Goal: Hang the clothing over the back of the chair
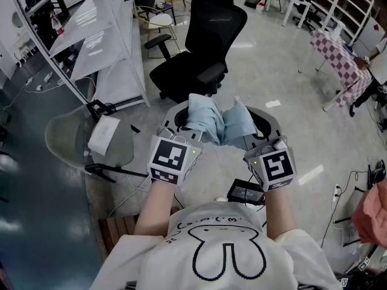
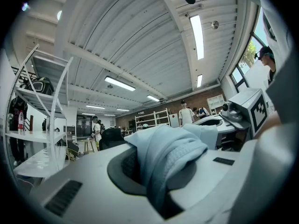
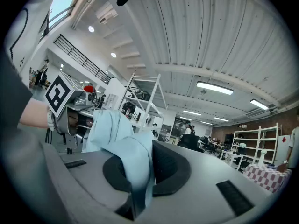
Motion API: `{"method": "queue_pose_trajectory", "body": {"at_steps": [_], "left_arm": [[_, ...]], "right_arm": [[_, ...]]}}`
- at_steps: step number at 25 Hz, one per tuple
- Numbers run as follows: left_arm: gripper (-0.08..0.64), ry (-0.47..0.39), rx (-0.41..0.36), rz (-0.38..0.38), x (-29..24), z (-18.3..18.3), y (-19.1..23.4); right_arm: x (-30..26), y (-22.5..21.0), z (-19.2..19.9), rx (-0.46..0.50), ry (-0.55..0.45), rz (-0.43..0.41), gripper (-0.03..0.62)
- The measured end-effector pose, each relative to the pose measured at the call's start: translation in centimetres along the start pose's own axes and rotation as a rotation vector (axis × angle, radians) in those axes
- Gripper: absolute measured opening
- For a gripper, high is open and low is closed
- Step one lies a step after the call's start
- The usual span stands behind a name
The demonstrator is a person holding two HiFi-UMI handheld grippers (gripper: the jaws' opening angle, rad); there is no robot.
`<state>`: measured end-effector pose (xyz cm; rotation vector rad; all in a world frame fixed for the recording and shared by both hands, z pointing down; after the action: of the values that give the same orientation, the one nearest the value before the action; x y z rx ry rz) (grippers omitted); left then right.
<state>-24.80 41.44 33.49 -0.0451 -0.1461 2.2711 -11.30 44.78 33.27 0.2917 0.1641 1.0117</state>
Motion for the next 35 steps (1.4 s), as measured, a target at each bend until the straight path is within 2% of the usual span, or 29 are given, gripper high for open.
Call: {"method": "queue_pose_trajectory", "body": {"at_steps": [11, 18, 26, 35], "left_arm": [[0.037, 0.009, 0.006, 0.047, 0.9, 1.0, 2.7], [0.037, 0.002, 0.026, 0.047, -0.6, 1.6, 4.5], [0.037, 0.012, 0.007, 0.035, -6.5, 2.2, 7.3], [0.037, 0.026, -0.005, -0.013, -19.3, 1.9, 10.1]], "right_arm": [[-1.6, 2.1, -0.7, 0.025, 0.044, -0.009, 0.046], [-2.8, 0.3, -0.8, 0.054, 0.066, -0.007, 0.046], [-5.1, -7.2, 1.4, 0.061, 0.035, 0.01, 0.046], [-11.8, -19.2, 3.3, 0.112, 0.029, -0.058, 0.046]]}}
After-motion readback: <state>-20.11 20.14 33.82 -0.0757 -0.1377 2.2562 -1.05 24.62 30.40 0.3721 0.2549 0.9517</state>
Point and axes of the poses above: the fingertips, and each gripper's own axes: x backward along the fingers, y to its left, z out of its underside, the point moved 5 cm from there along x, backward along the fingers, and after that the axes turned 3 degrees about -z, right-handed, at the moved point
